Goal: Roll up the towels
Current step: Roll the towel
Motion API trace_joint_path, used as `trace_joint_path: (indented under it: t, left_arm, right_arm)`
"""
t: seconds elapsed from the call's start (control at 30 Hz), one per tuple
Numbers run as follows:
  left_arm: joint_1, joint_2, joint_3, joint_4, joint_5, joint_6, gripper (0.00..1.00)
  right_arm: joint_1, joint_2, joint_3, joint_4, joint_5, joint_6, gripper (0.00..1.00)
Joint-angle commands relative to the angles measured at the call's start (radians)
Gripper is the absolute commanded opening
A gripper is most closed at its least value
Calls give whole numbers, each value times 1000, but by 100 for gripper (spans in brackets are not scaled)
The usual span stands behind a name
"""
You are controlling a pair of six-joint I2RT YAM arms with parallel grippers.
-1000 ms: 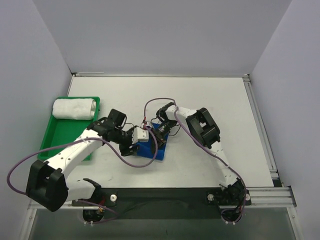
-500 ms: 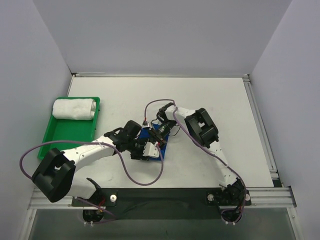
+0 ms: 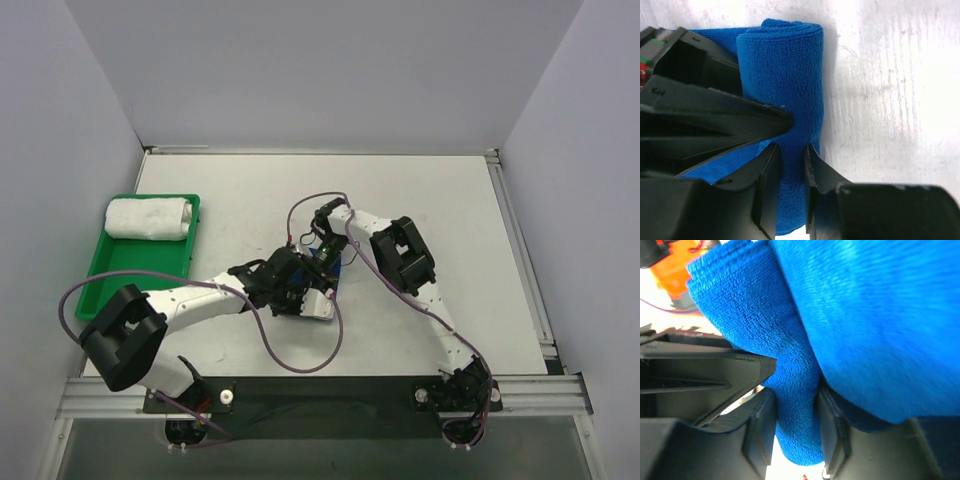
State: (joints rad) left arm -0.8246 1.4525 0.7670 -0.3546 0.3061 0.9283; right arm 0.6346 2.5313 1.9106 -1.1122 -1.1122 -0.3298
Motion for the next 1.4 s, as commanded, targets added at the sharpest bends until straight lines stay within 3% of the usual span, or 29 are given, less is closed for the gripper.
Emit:
trace_joint_path:
  t: [0.0, 0.1, 0.3, 0.47, 0.67, 0.87, 1.1, 1.37]
  left_arm:
    - [-62, 97, -22, -194, 120, -158, 5]
    - [-62, 155, 29, -250, 146, -213, 2]
    - [-58, 291, 173, -340, 166, -313, 0]
    - [-12, 428, 348, -501, 246, -319, 0]
    - [80, 624, 501, -662, 333, -293, 0]
    - [186, 805, 658, -782, 363, -286, 1]
    - [303, 924, 752, -892, 369, -267, 1]
    - [364, 1006, 841, -958, 306, -267, 4]
  right_arm:
    - [-49, 38, 83, 147, 278, -14, 38]
    - [-79, -23, 143, 147, 316, -3, 47]
    - [-160, -188, 199, 152, 348, -11, 53]
    - [-298, -324, 182, 152, 341, -12, 54]
    - [-441, -538, 36, 150, 295, -25, 54]
    - [-457, -793, -181, 147, 331, -101, 55]
    - [-325, -1041, -379, 152, 399, -181, 55]
    - [35, -1080, -475, 242, 641, -209, 52]
